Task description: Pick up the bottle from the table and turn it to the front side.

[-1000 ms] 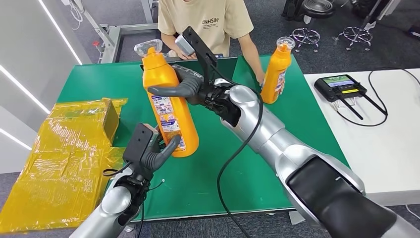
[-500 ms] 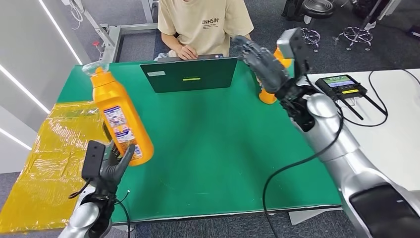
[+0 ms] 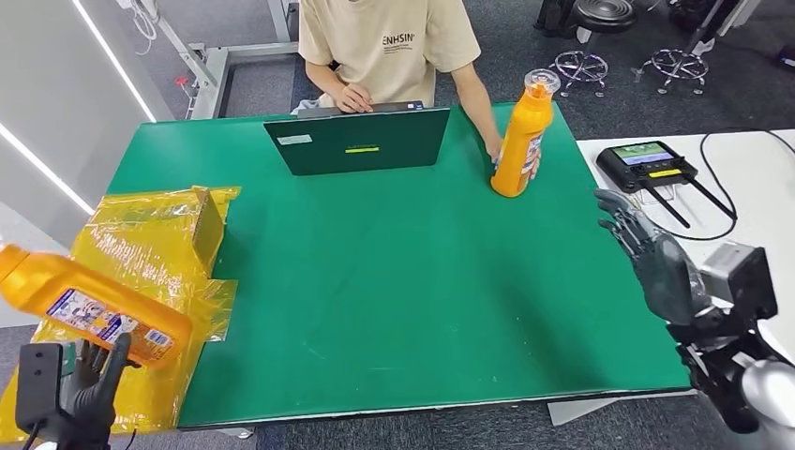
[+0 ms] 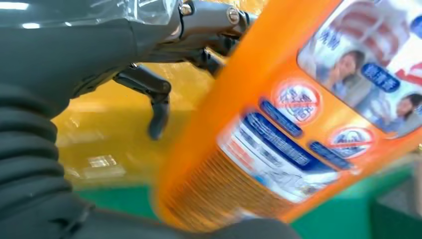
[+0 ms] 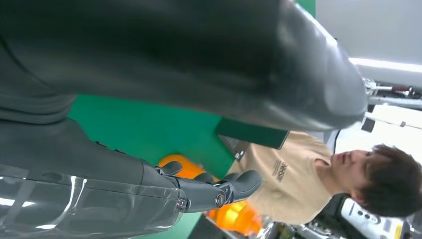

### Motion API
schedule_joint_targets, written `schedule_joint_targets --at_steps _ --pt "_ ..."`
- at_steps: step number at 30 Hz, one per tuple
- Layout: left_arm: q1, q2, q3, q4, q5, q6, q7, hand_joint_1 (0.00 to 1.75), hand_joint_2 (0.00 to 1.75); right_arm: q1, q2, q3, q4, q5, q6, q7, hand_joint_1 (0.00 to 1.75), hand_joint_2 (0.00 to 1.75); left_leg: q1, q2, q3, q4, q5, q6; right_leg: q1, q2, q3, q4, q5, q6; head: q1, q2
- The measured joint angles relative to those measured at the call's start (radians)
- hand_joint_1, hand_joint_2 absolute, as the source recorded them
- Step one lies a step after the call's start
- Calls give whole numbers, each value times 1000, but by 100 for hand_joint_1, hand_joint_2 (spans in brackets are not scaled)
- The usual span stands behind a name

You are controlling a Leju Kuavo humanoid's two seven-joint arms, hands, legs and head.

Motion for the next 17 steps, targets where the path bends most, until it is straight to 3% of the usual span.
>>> schedule_joint_targets --at_steps 7,17 --pt "43 16 91 0 -85 -57 50 0 0 21 0 -5 11 2 12 12 0 0 0 1 2 0 1 0 0 0 1 0 0 0 0 0" --pt "17 60 84 0 -165 -62 90 0 0 -21 -6 22 82 -34 3 14 0 0 0 0 2 1 1 1 -1 0 1 0 1 1 0 0"
